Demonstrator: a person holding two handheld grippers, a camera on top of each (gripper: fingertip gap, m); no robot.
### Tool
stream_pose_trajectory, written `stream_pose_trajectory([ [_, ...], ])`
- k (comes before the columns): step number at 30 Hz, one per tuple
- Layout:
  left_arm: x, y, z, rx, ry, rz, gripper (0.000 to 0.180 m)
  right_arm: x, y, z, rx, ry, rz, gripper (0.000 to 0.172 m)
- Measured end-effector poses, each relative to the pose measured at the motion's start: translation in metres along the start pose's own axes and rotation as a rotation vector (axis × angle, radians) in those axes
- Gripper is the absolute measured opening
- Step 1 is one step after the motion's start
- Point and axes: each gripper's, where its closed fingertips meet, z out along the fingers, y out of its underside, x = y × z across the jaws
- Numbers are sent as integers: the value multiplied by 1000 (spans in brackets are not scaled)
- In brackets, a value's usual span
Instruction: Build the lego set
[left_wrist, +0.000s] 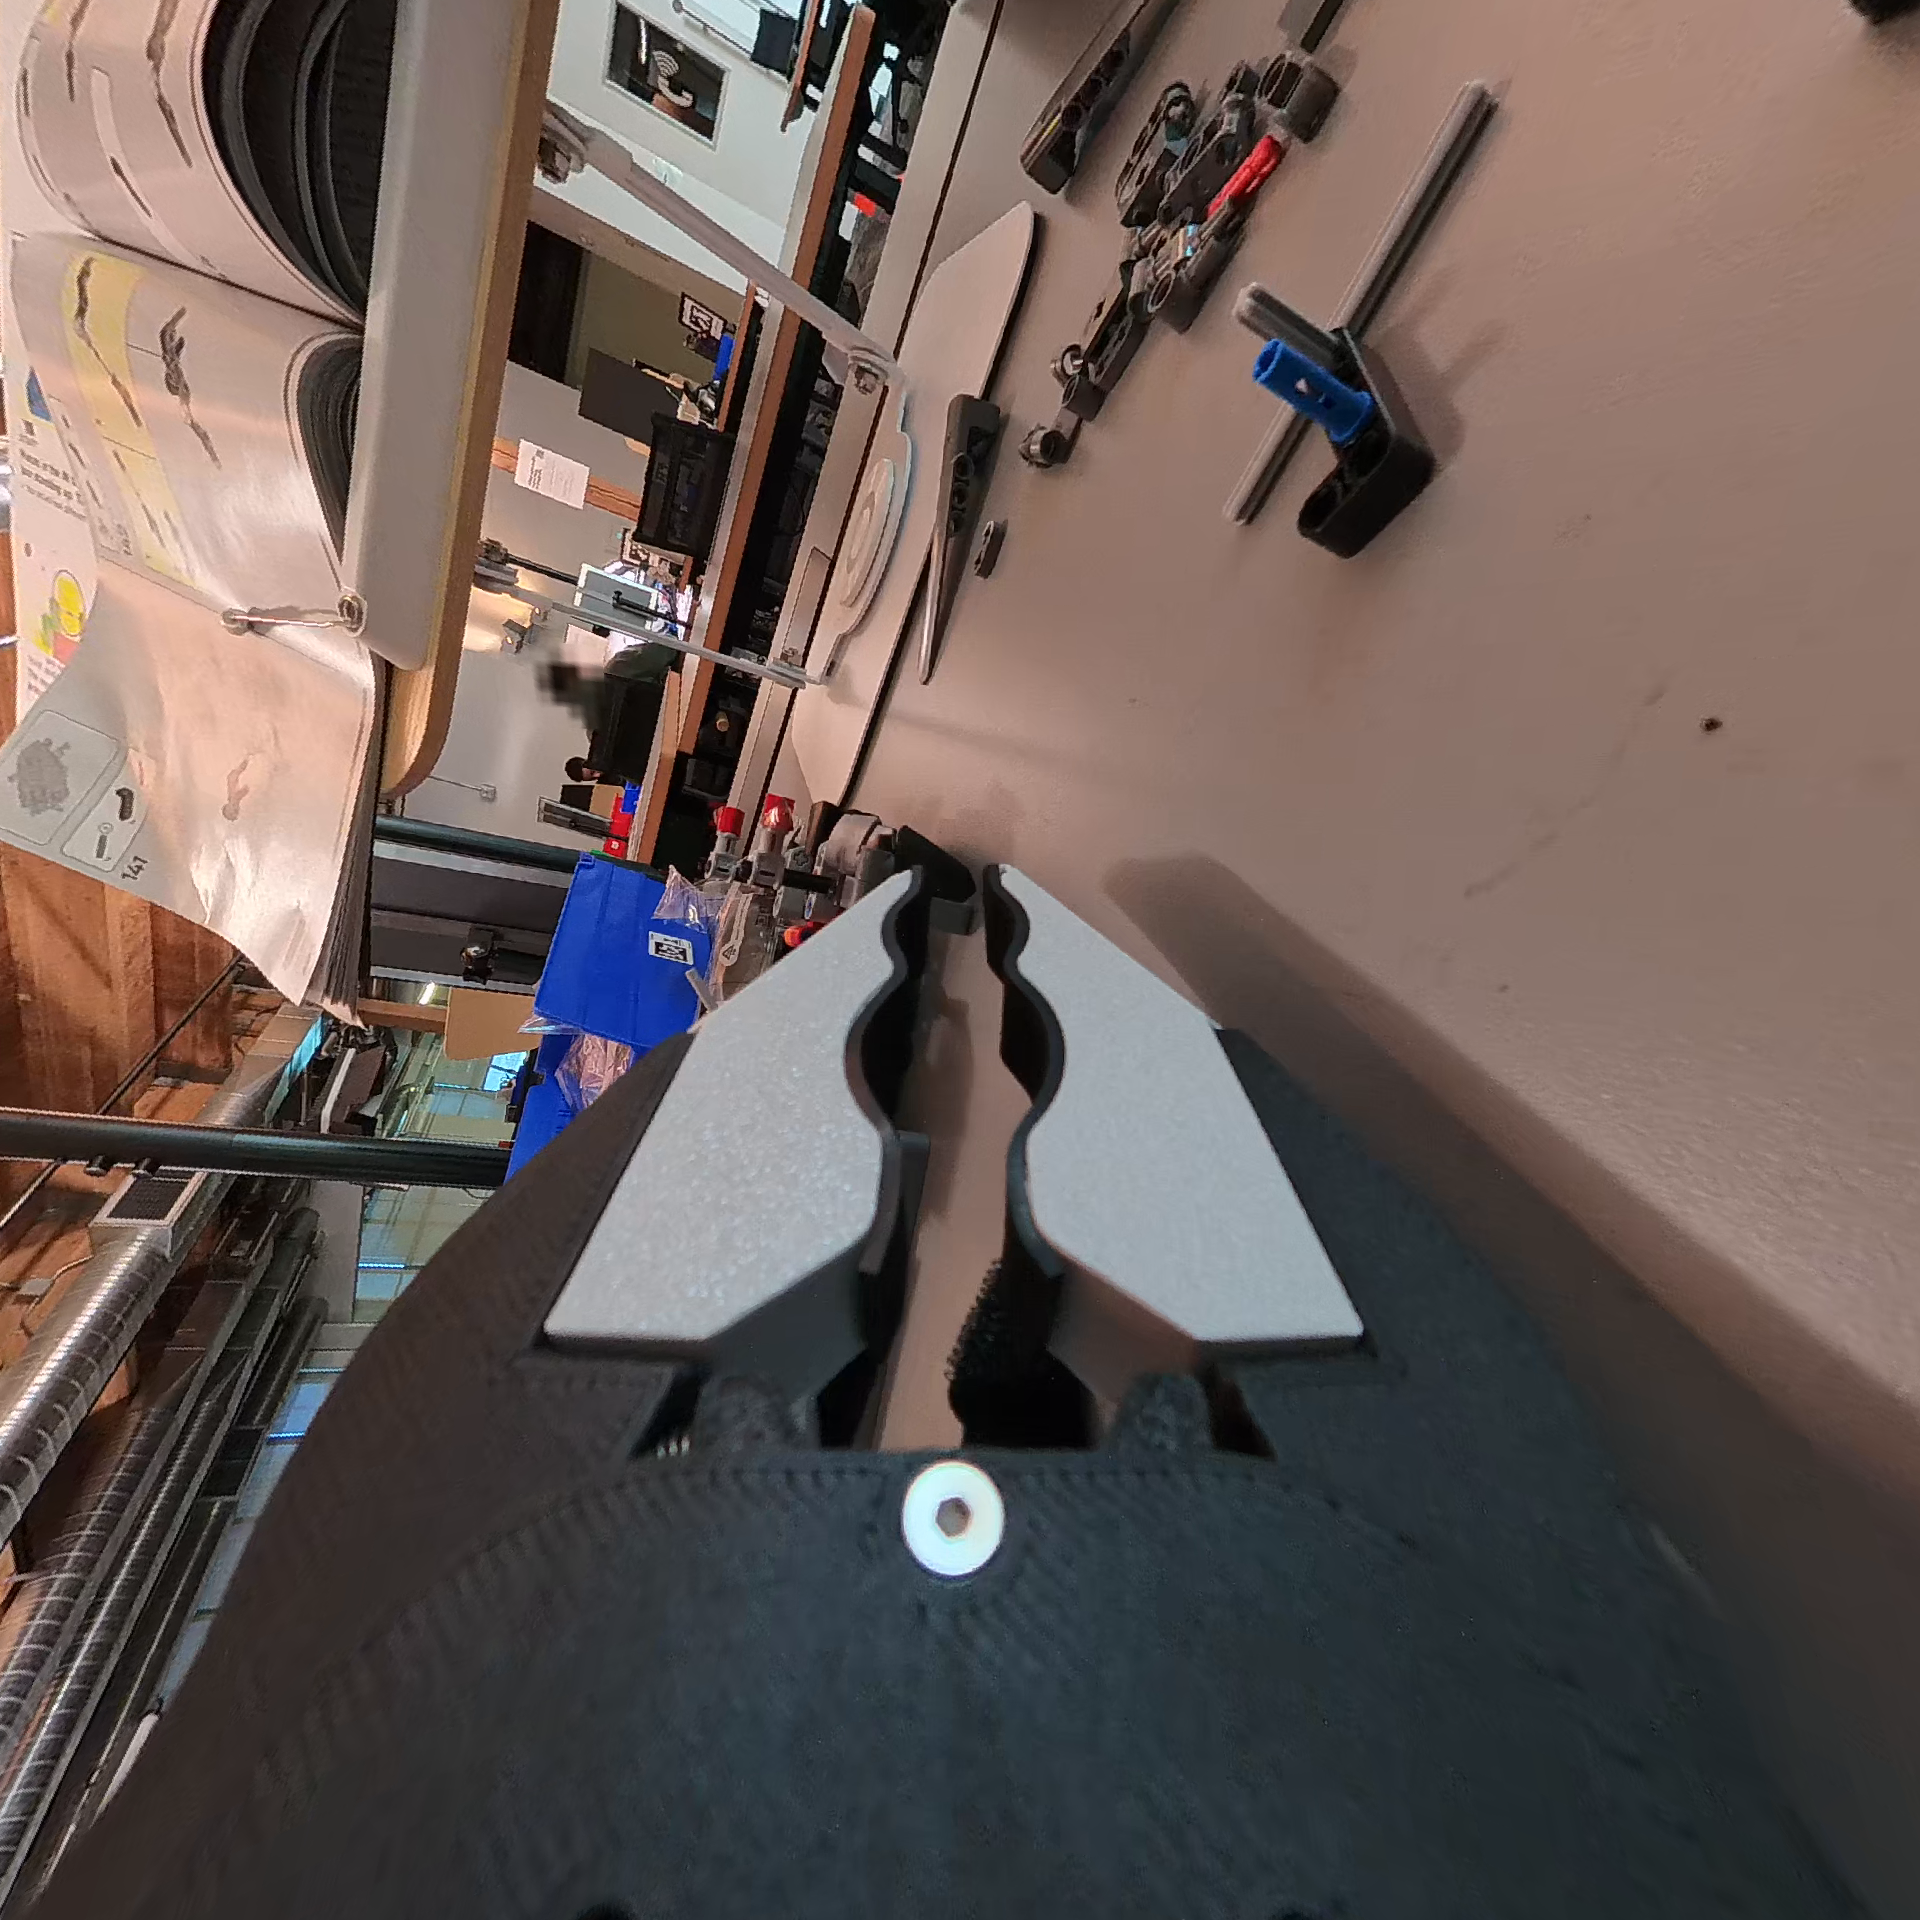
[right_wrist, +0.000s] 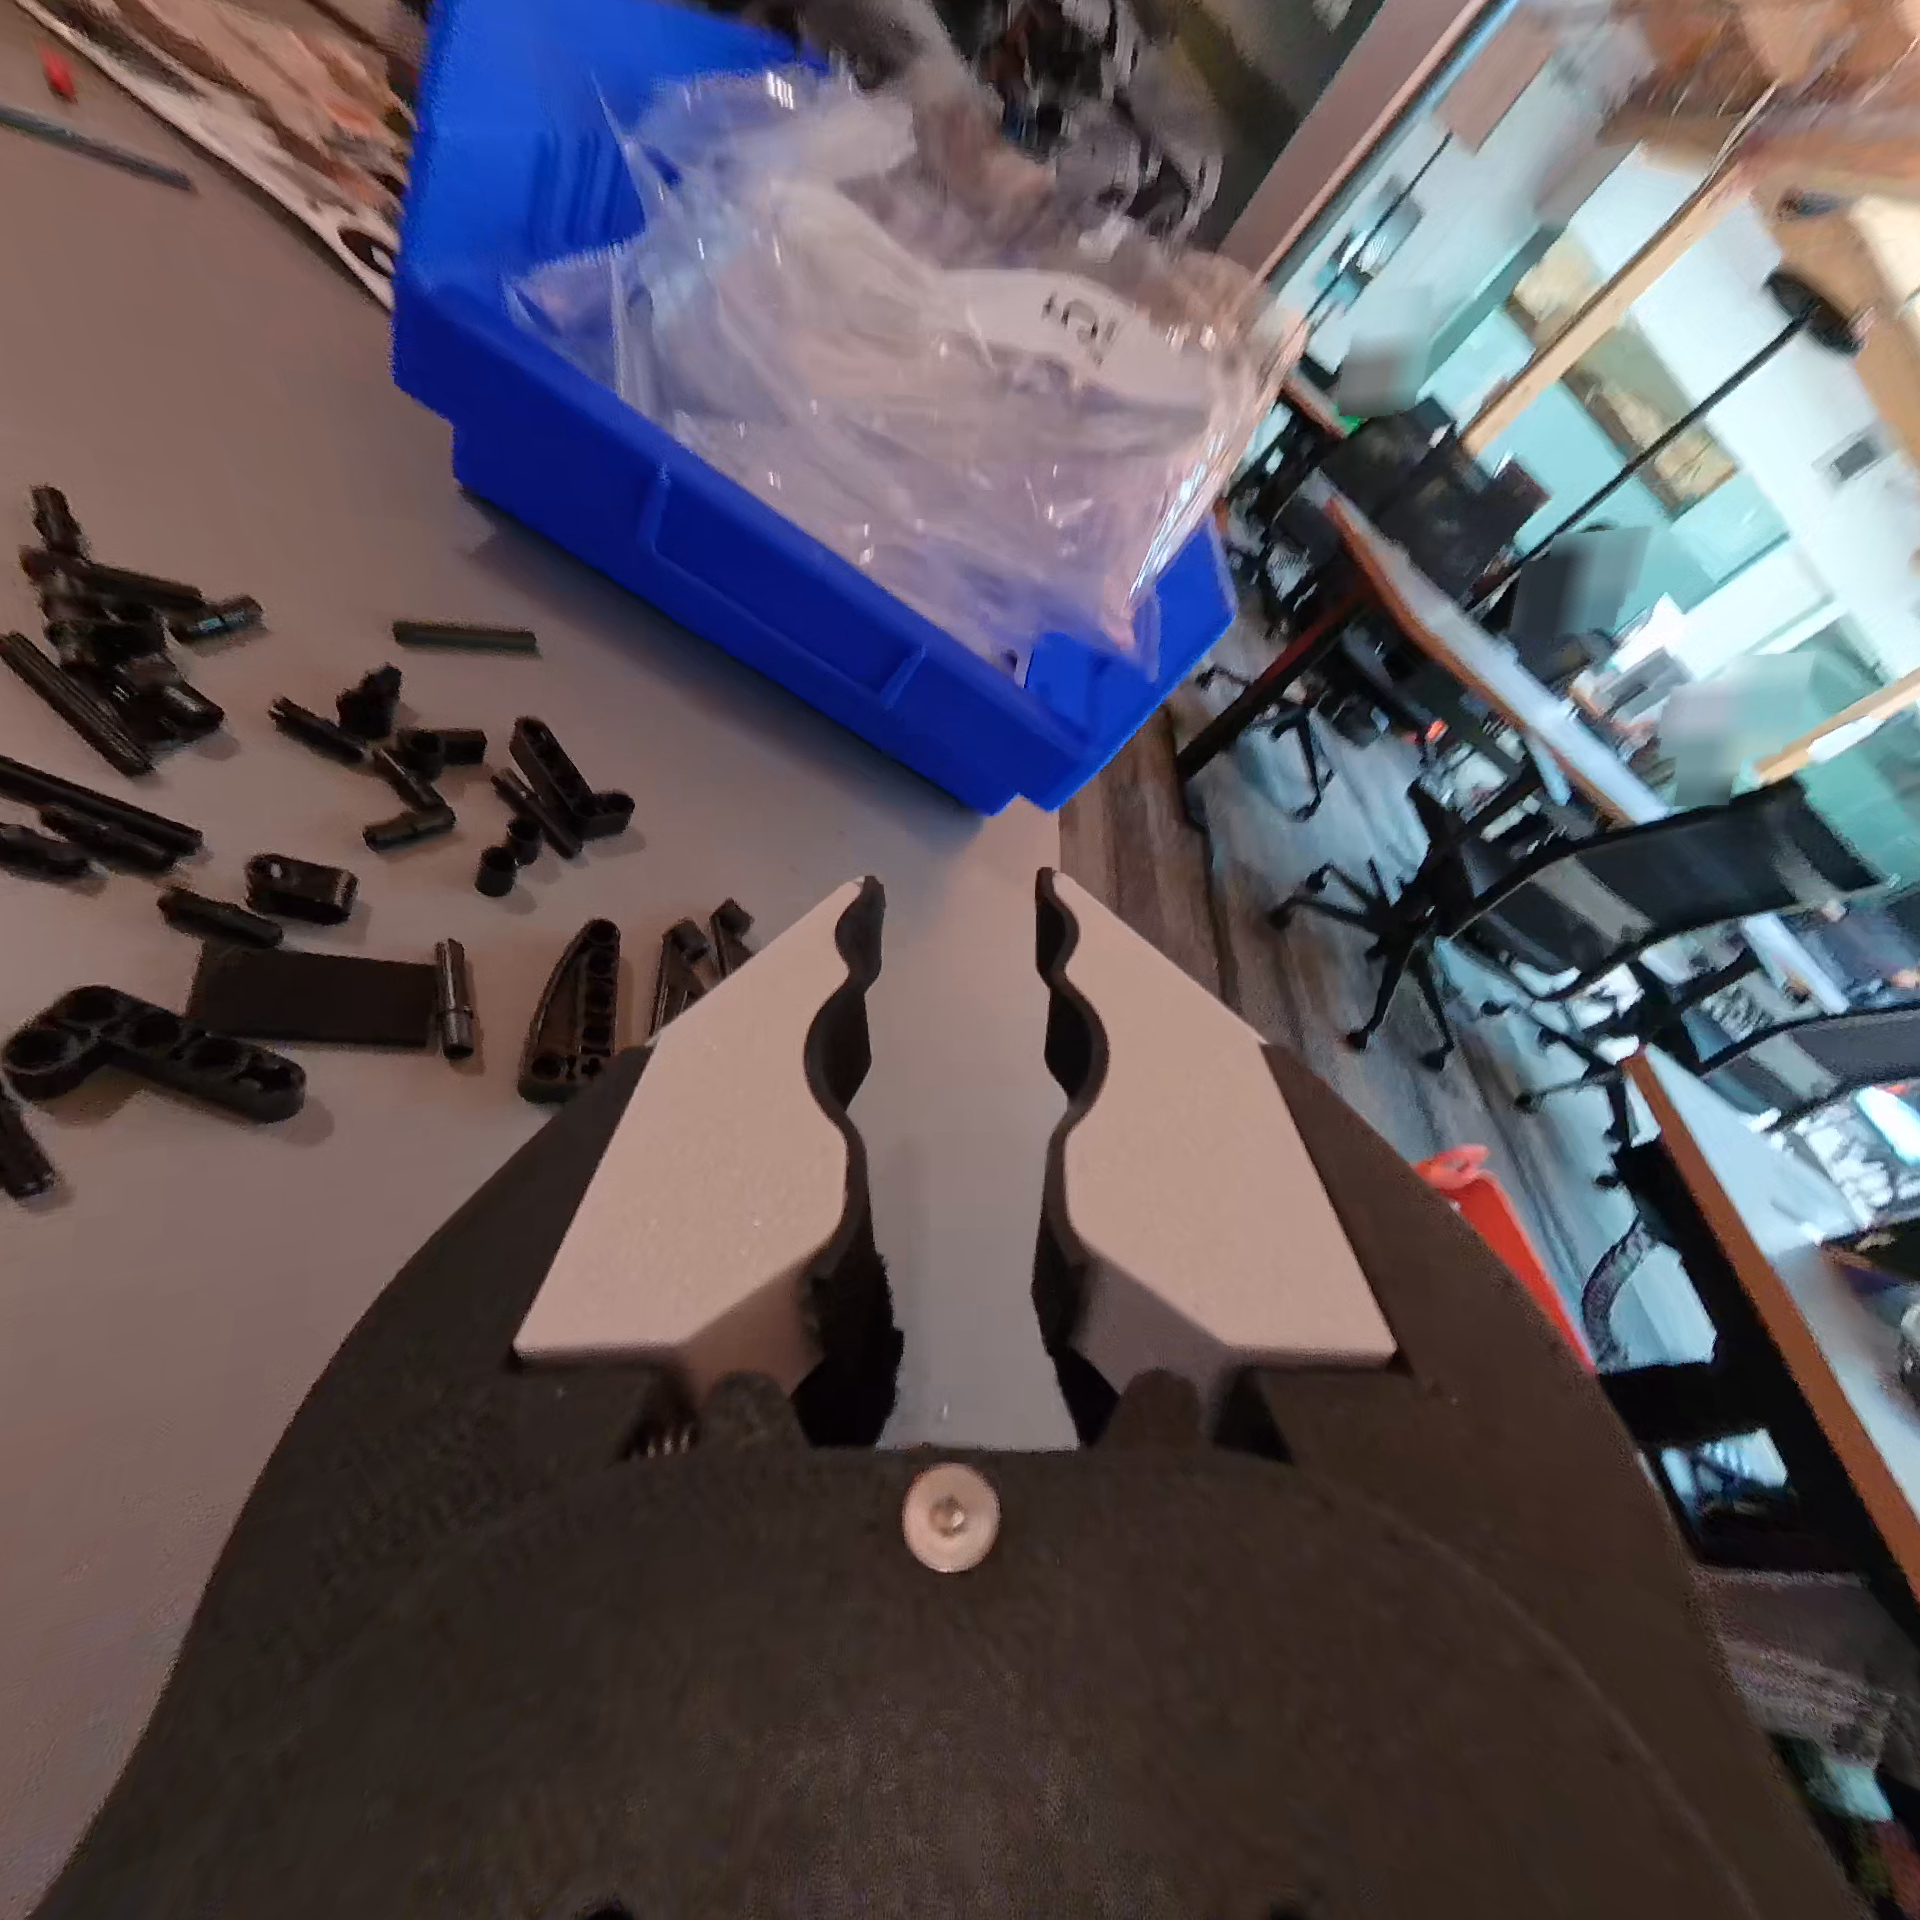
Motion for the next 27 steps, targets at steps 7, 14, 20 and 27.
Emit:
stream_pose_trajectory([
  [7,1,0,0,-1,14,-9,11,-87,-81,-12,135,-296,-5,25],
  [14,3,-3,-2,24,34,-14,13,-255,-193,-5,103,-889,-6,28],
  [20,4,-3,-2,28,57,-31,15,-320,-205,27,-23,-1030,-136,24],
  [27,5,-4,-3,43,81,-44,16,-344,-199,46,-135,-1101,-153,21],
])
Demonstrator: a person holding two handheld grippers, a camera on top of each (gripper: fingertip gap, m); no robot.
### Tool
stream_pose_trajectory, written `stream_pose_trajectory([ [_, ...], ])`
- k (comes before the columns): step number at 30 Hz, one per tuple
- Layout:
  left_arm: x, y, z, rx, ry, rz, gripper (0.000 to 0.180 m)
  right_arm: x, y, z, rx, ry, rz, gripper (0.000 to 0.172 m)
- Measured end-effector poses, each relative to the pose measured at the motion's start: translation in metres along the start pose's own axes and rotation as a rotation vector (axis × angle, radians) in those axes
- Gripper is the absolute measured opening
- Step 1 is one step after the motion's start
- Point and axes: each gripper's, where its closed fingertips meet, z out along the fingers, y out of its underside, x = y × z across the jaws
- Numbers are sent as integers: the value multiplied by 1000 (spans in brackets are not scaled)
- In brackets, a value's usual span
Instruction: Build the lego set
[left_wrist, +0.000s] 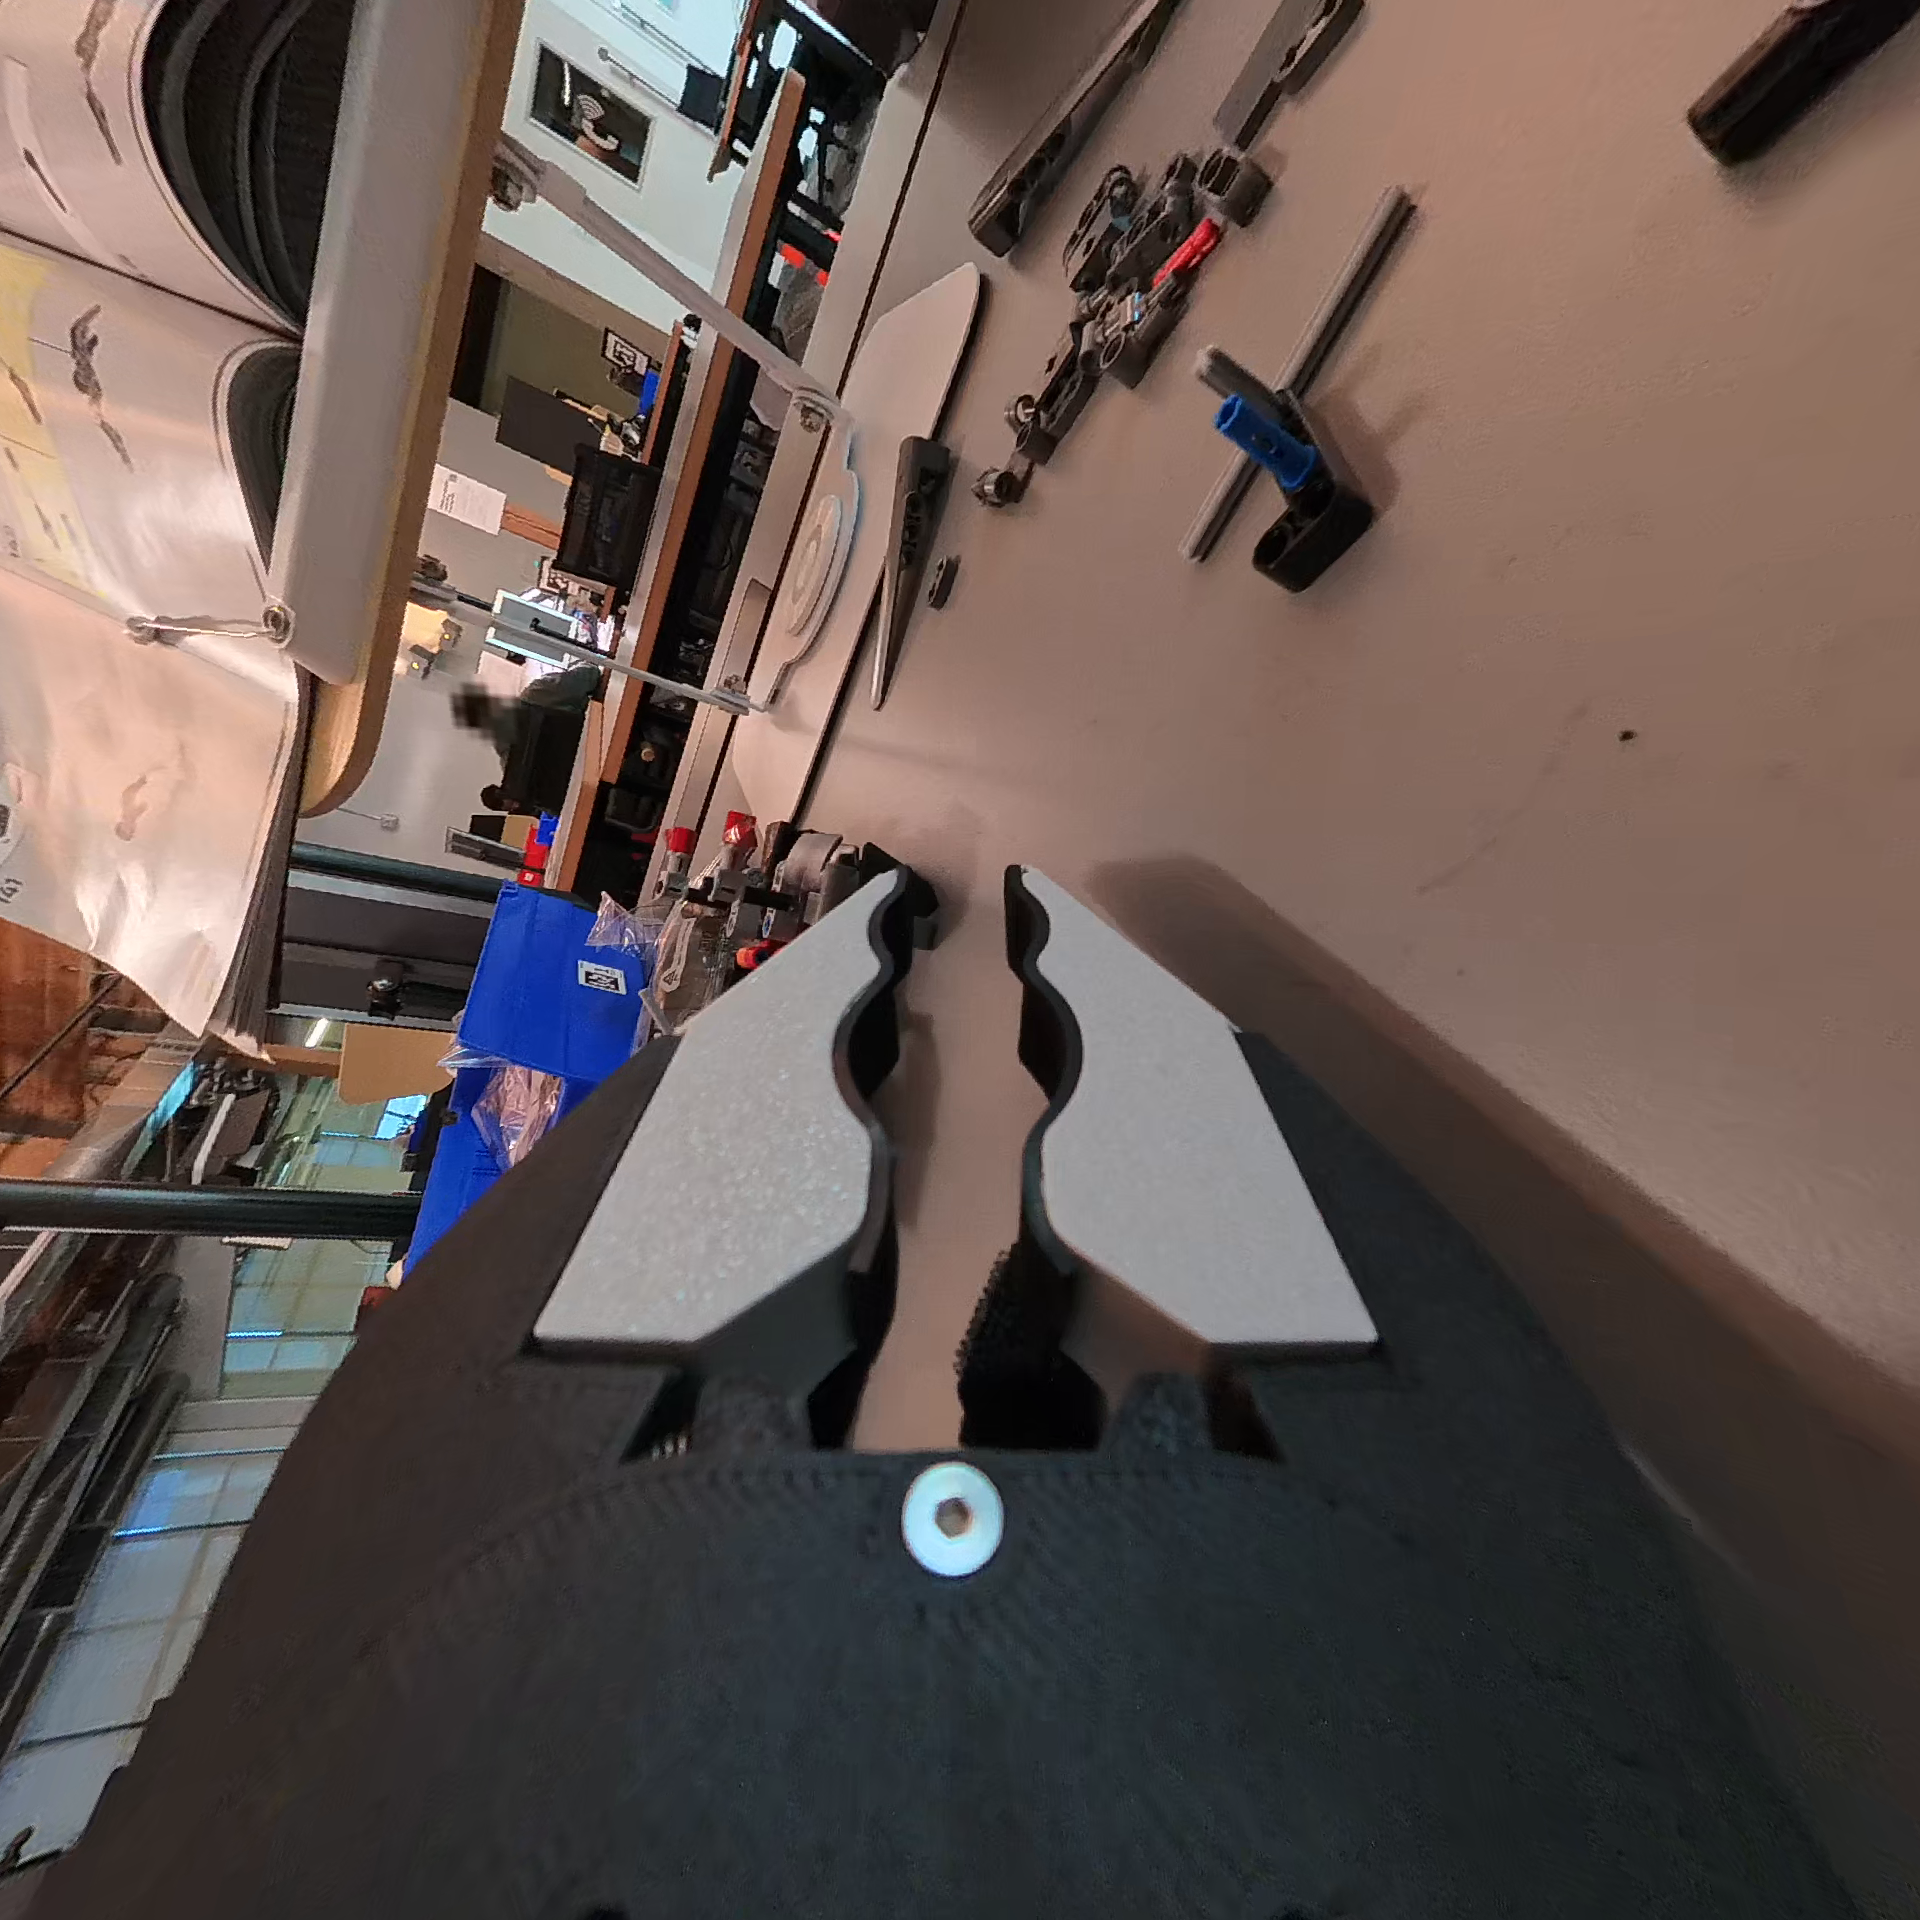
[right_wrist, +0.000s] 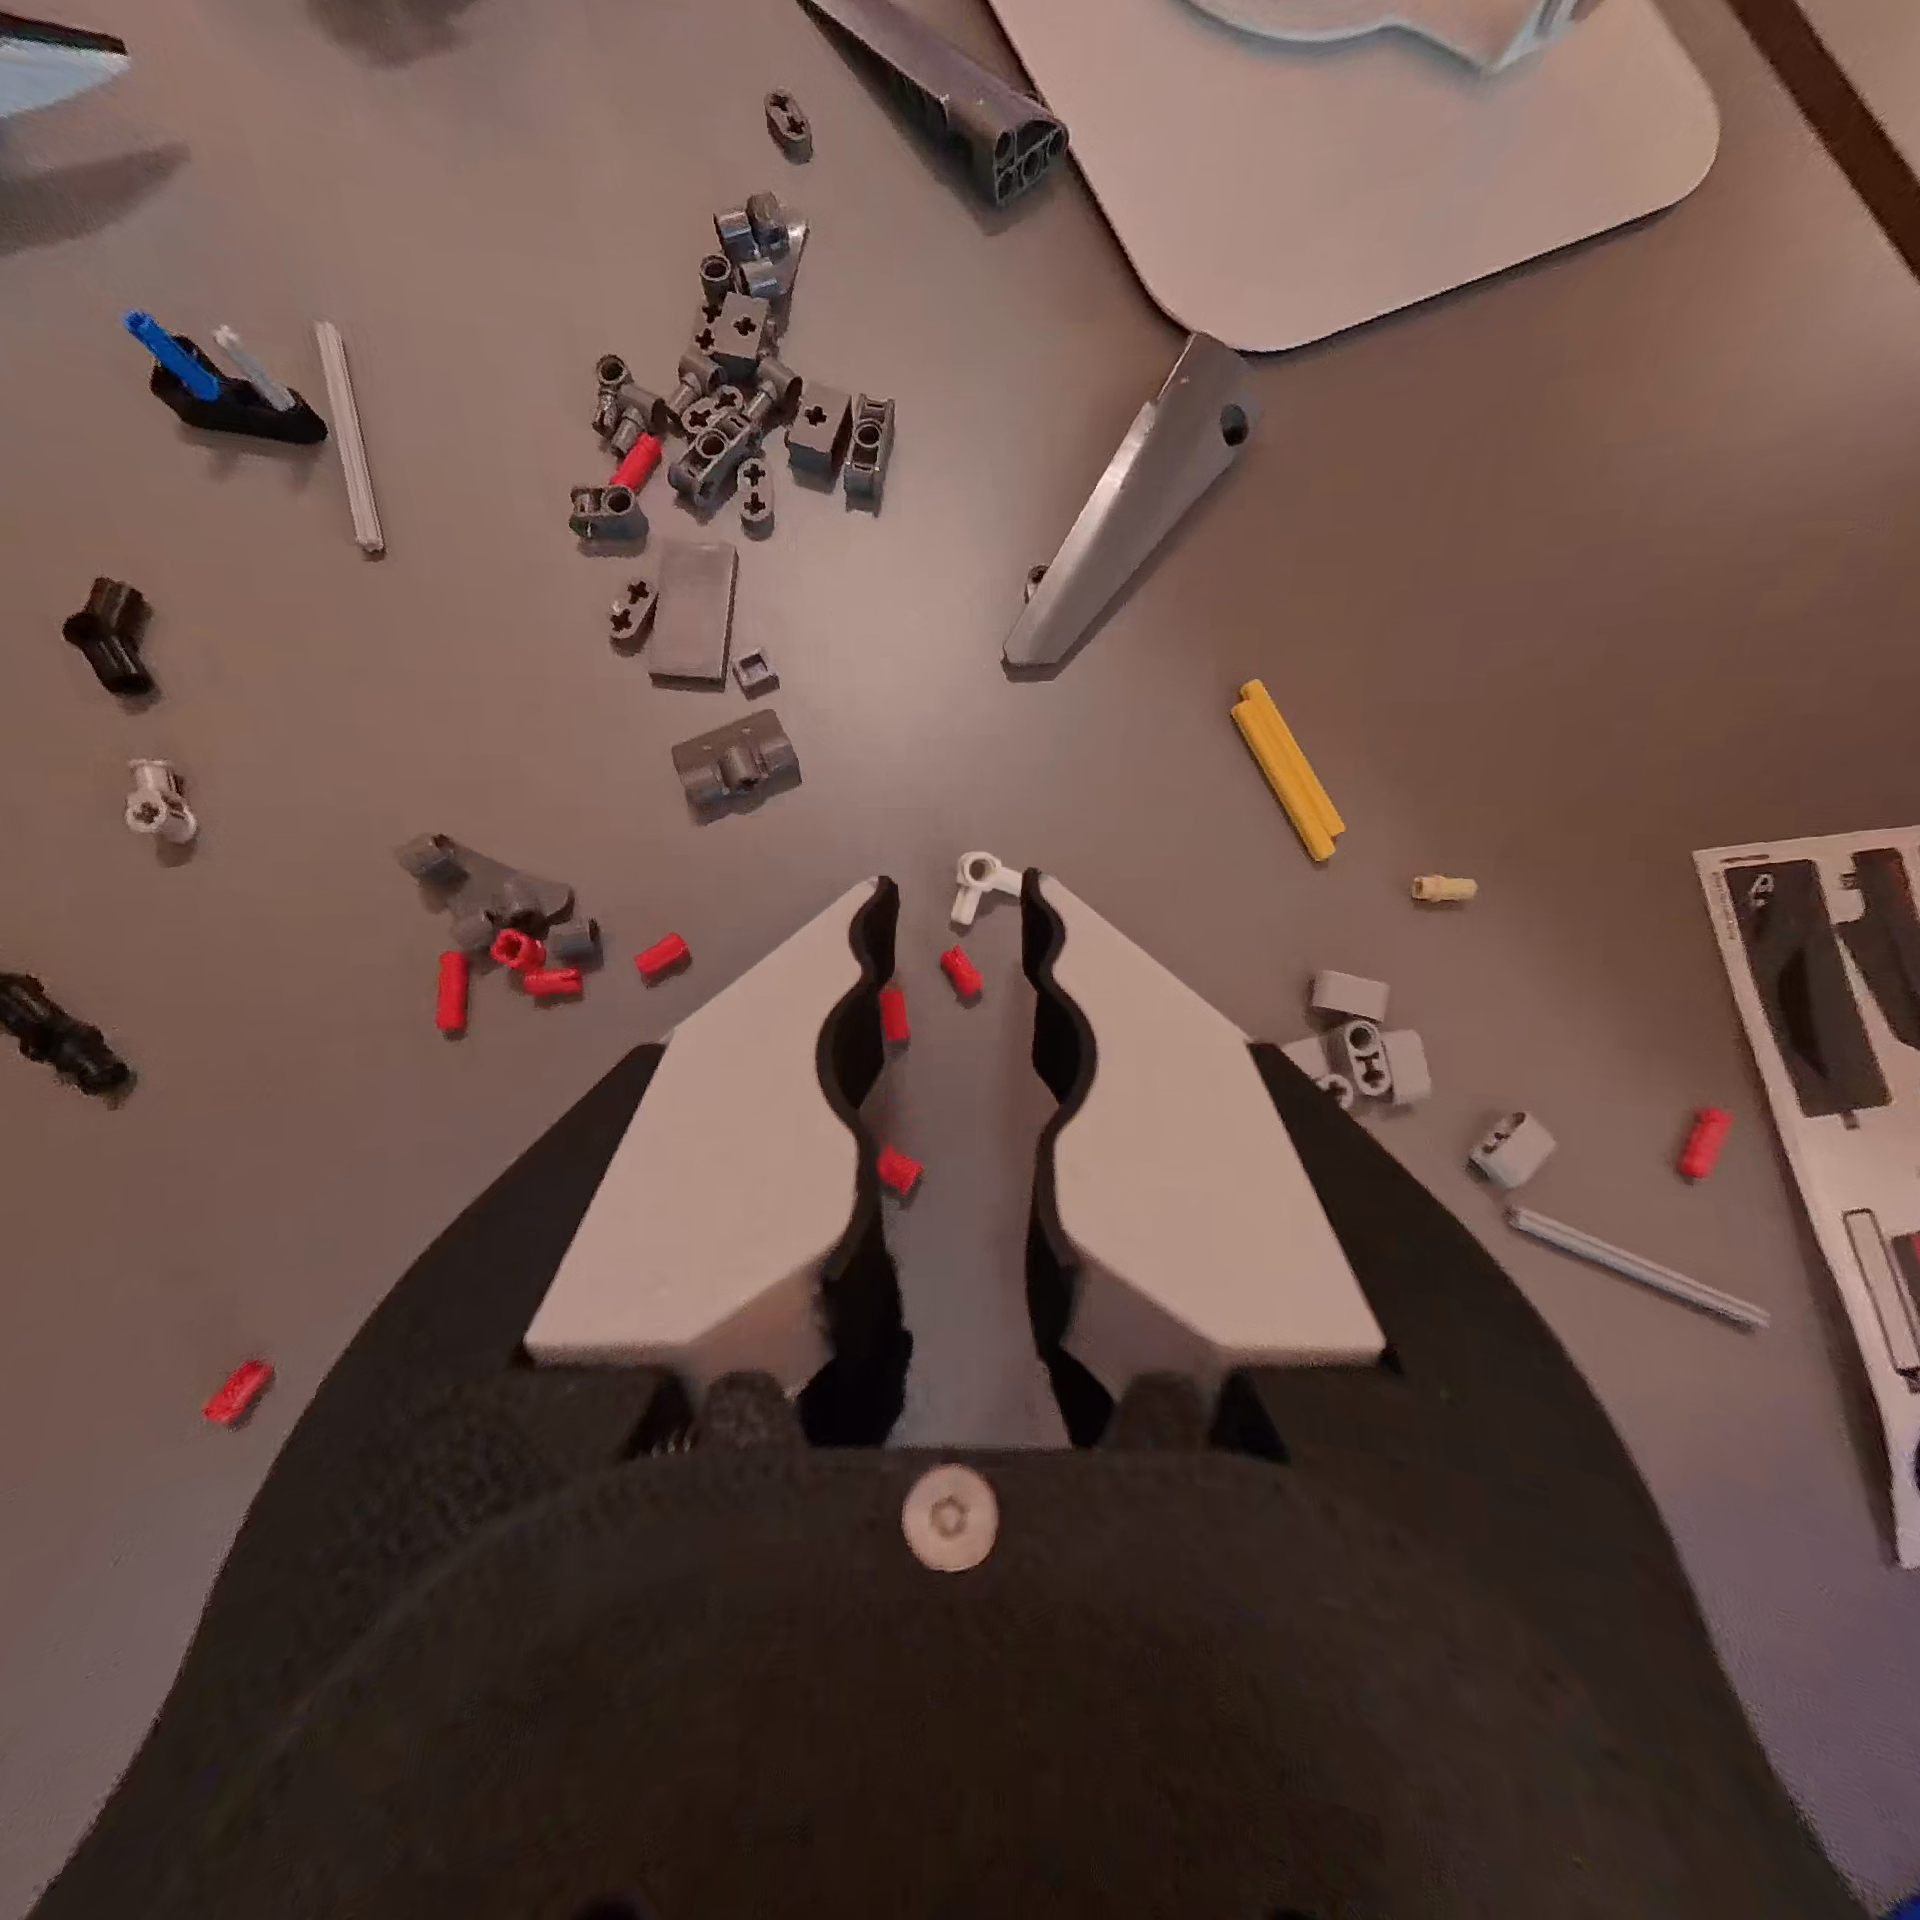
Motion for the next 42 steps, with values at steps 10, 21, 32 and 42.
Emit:
stream_pose_trajectory([
  [10,1,-1,0,9,18,-15,16,5,8,13,-89,14,67,12],
  [21,1,-1,0,8,26,-17,16,4,8,19,-89,-7,105,4],
  [32,0,0,0,3,27,-26,17,-6,-6,17,-13,-51,114,3],
  [42,-1,0,0,8,28,-38,20,-34,-31,6,49,-65,87,3],
])
